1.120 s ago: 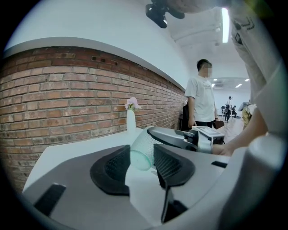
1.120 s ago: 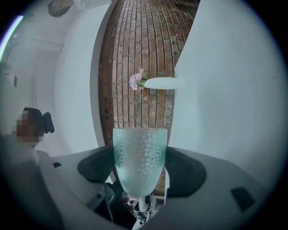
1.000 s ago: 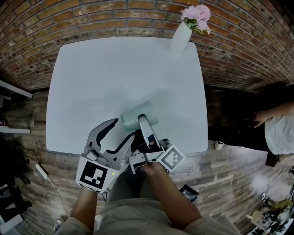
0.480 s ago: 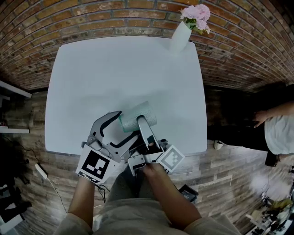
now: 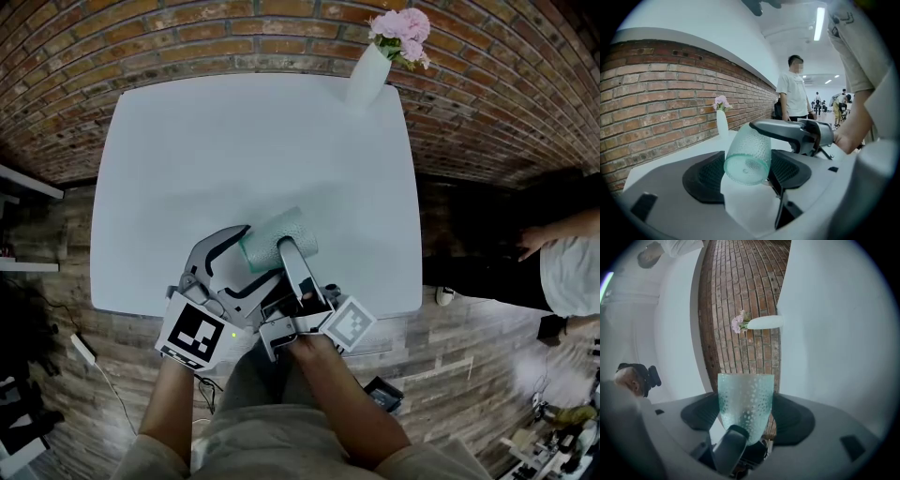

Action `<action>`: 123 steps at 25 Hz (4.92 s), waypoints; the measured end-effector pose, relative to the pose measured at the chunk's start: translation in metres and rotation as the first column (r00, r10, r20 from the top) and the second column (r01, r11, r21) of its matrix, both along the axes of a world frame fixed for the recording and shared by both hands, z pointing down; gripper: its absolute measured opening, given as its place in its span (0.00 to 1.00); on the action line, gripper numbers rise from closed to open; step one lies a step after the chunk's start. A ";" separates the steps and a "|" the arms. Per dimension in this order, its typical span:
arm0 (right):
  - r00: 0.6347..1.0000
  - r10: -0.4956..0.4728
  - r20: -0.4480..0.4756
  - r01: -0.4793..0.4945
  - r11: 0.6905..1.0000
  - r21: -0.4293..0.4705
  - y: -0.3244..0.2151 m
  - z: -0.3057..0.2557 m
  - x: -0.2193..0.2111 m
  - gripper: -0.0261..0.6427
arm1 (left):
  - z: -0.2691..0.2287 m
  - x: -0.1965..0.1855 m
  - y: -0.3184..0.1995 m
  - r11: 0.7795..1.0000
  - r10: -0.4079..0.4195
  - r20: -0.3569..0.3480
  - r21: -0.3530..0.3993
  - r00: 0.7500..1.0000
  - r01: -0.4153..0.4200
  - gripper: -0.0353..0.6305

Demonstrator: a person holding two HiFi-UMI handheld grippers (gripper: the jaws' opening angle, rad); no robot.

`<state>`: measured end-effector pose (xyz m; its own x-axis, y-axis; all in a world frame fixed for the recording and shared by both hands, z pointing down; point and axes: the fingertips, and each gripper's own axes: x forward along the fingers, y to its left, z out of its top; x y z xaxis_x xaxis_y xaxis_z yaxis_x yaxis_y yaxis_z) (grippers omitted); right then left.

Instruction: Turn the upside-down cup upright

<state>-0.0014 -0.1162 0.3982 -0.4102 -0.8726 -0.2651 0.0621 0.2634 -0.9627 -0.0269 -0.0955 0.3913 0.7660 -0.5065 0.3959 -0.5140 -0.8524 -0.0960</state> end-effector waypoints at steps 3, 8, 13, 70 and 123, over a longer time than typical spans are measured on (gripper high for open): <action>1.000 0.000 0.007 0.001 1.000 -0.004 0.000 0.001 0.000 0.56 | 0.000 0.000 0.000 1.000 0.008 0.005 0.021 1.000 -0.008 0.52; 1.000 -0.002 0.011 0.002 1.000 -0.001 0.000 0.004 0.000 0.56 | 0.003 0.000 0.000 1.000 0.010 0.016 0.020 1.000 -0.010 0.51; 1.000 -0.008 -0.005 0.008 1.000 0.007 0.000 0.005 -0.001 0.56 | 0.006 -0.002 0.000 1.000 0.005 0.016 0.008 1.000 -0.005 0.51; 0.954 -0.016 -0.299 0.016 1.000 -0.005 0.001 0.017 -0.007 0.56 | 0.016 -0.019 -0.010 0.991 -0.107 0.071 -0.073 0.992 0.112 0.50; 0.901 0.043 -0.432 -0.091 0.992 -0.089 0.003 0.025 0.023 0.47 | 0.021 -0.025 -0.005 0.992 -0.083 0.163 -0.080 0.983 0.097 0.49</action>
<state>0.0215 -0.1132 0.4232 -0.4032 -0.9150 0.0171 -0.3767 0.1488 -0.9143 -0.0520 -0.1006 0.4123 0.6426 -0.5283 0.5550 -0.5729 -0.8122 -0.1098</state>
